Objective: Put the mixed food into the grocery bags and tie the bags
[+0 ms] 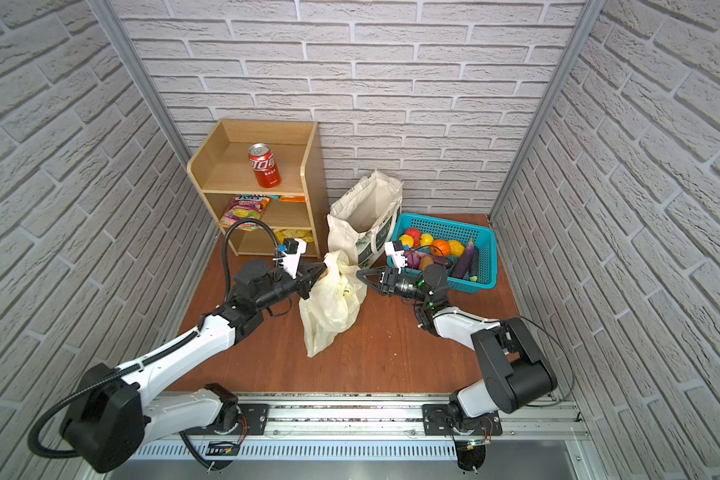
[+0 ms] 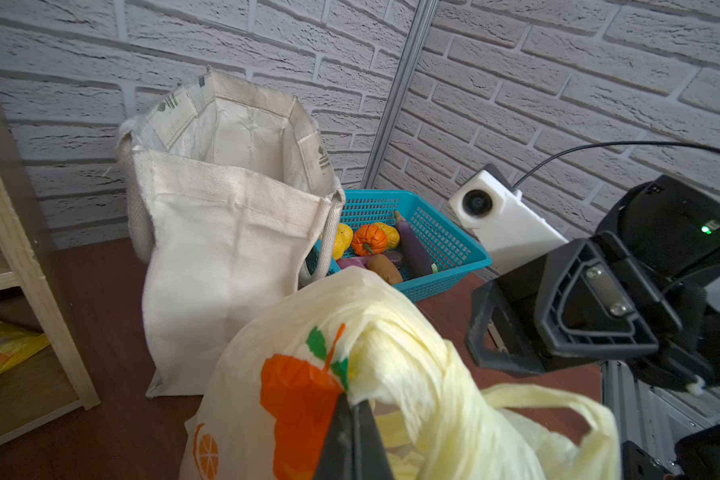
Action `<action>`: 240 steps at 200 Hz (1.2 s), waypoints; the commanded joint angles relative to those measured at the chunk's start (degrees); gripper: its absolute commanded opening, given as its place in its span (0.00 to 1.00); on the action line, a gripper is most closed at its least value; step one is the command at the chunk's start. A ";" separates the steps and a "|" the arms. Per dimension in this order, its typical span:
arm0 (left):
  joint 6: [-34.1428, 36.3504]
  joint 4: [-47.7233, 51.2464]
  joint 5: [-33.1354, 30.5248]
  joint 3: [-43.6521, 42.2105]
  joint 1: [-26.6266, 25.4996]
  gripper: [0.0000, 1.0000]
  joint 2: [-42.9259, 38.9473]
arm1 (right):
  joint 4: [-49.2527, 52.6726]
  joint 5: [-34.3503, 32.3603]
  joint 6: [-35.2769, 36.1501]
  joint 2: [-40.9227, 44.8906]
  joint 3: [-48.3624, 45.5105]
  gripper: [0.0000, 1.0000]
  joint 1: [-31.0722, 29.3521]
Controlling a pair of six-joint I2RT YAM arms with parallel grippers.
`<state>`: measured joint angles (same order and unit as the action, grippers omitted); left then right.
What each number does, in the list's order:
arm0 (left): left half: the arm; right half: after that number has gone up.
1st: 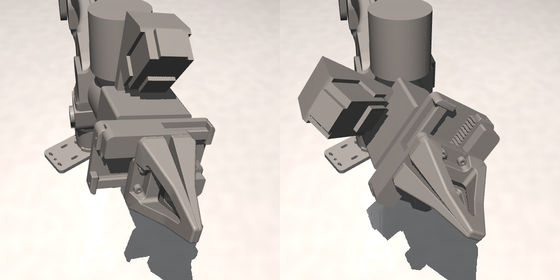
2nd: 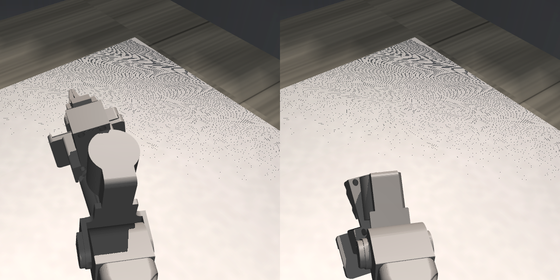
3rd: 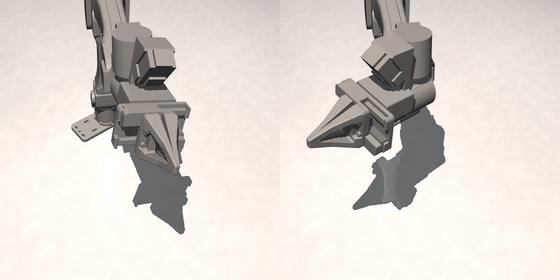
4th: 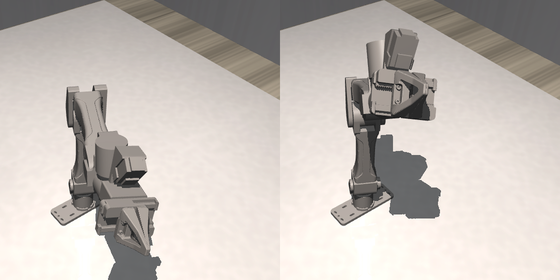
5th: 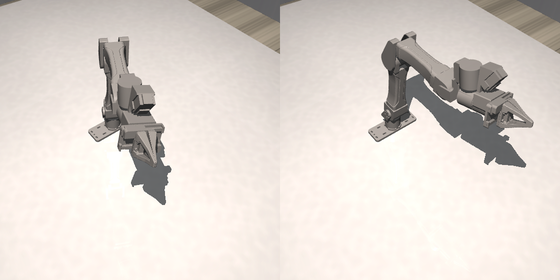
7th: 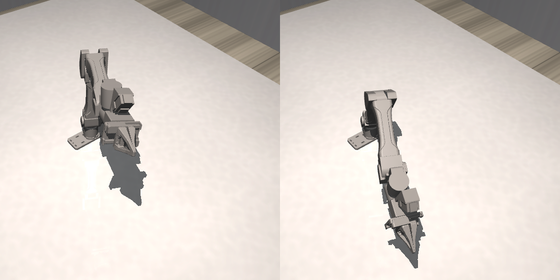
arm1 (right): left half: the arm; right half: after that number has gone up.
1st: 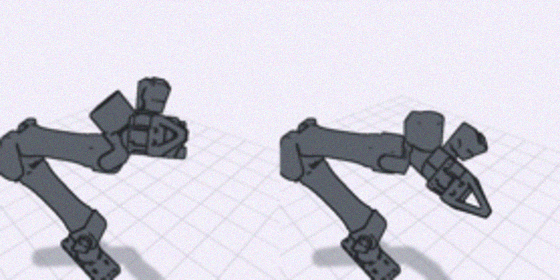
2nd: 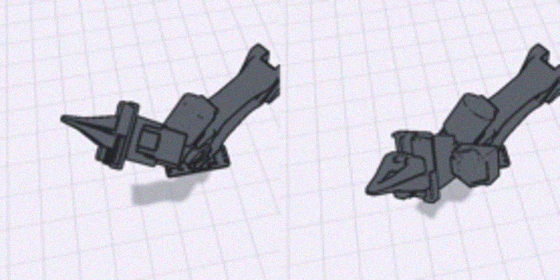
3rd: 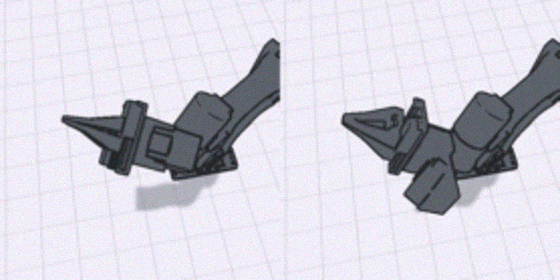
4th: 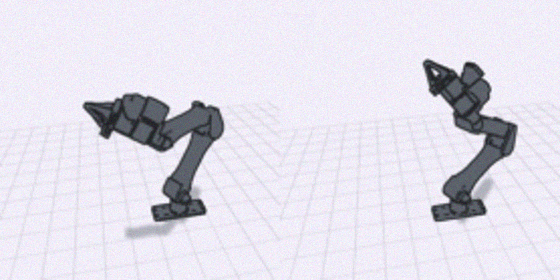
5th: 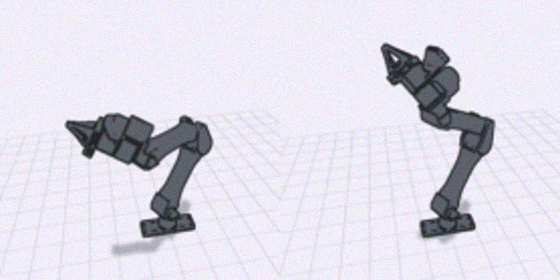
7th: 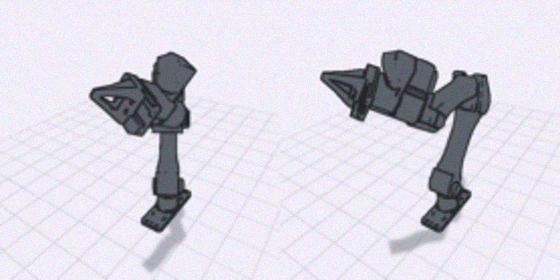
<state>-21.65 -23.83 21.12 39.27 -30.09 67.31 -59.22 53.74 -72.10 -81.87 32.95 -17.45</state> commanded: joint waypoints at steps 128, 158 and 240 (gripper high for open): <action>0.44 -2.01 0.95 0.98 0.59 0.00 -0.16 | 54.90 -16.16 38.34 14.39 12.19 0.45 -11.09; 0.45 -2.01 1.15 0.99 0.64 0.00 -0.32 | 54.84 -16.47 38.52 12.42 13.85 0.44 -12.07; 0.25 -1.47 3.54 1.30 1.20 0.00 -0.65 | 58.59 -24.65 37.61 9.56 17.89 0.06 -9.85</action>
<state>-21.67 -23.55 22.46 39.27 -29.74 67.33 -2.70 34.39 -35.07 -73.84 49.34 -29.58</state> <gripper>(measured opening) 0.045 0.060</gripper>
